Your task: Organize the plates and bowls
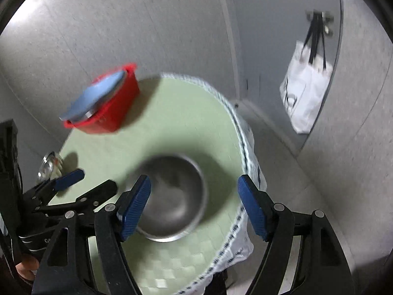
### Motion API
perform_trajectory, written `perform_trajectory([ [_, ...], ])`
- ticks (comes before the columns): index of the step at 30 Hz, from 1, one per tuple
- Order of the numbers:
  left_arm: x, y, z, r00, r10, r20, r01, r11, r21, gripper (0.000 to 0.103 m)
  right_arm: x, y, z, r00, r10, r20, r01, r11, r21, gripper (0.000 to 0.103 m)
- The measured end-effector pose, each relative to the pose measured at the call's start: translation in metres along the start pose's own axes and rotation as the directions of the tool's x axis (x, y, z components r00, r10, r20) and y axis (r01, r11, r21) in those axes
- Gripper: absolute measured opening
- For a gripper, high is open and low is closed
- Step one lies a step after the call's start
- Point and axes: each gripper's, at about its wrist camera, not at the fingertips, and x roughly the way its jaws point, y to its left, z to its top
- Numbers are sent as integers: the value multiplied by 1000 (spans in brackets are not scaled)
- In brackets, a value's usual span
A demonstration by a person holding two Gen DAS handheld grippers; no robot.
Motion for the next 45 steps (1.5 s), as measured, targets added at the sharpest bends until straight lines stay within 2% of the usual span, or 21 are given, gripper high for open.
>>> perform_trajectory([
  [5,33,-5,1,997,15,-69,-16,1000,-4,73,33,-8,-10,995,51,-85,-50,999,17,65],
  [6,37,-3,2,997,12,-76,-13,1000,-6,67,38,-9,-11,994,63,-94,-61,998,21,63],
  [7,43,-2,3,996,0,-93,0,1000,-9,53,44,-9,-13,992,65,-108,-63,998,26,62],
  [8,48,1,6,994,-14,-111,14,1000,-8,46,49,-8,-14,991,66,-118,-62,998,32,57],
  [9,52,3,9,992,-45,-118,45,999,-9,40,53,-9,-16,989,80,-126,-76,996,39,46],
  [10,55,5,15,991,-66,-116,65,998,-8,29,54,-11,-15,987,92,-129,-86,995,46,38],
  [11,55,3,18,990,-83,-112,84,996,7,22,56,-10,-16,986,101,-133,-95,994,51,22],
  [12,56,1,20,991,-81,-109,85,996,27,16,55,-10,-15,985,112,-130,-106,993,51,18],
  [15,50,6,25,994,-75,-77,80,995,62,15,48,-1,-13,991,72,-109,-69,997,31,16],
  [19,25,28,25,994,-103,-28,105,992,67,15,33,11,-8,992,103,-68,-100,994,44,14],
  [22,-8,53,24,993,-110,42,107,992,65,15,16,45,-1,994,109,-23,-109,994,7,14],
  [28,-71,144,22,986,-79,147,82,997,-12,15,3,132,14,982,186,18,-184,979,-87,14],
  [32,-105,217,10,981,-11,193,25,997,-73,15,14,207,15,973,232,9,-228,959,-170,14],
  [36,-128,285,-11,978,47,206,-17,990,-142,15,33,271,8,963,270,-25,-268,935,-231,14],
  [38,-130,307,-20,979,67,194,-34,985,-167,15,46,298,4,959,280,-52,-284,926,-248,14],
  [45,-112,355,-43,989,93,113,-67,974,-215,15,86,350,-14,962,240,-132,-269,916,-296,14],
])
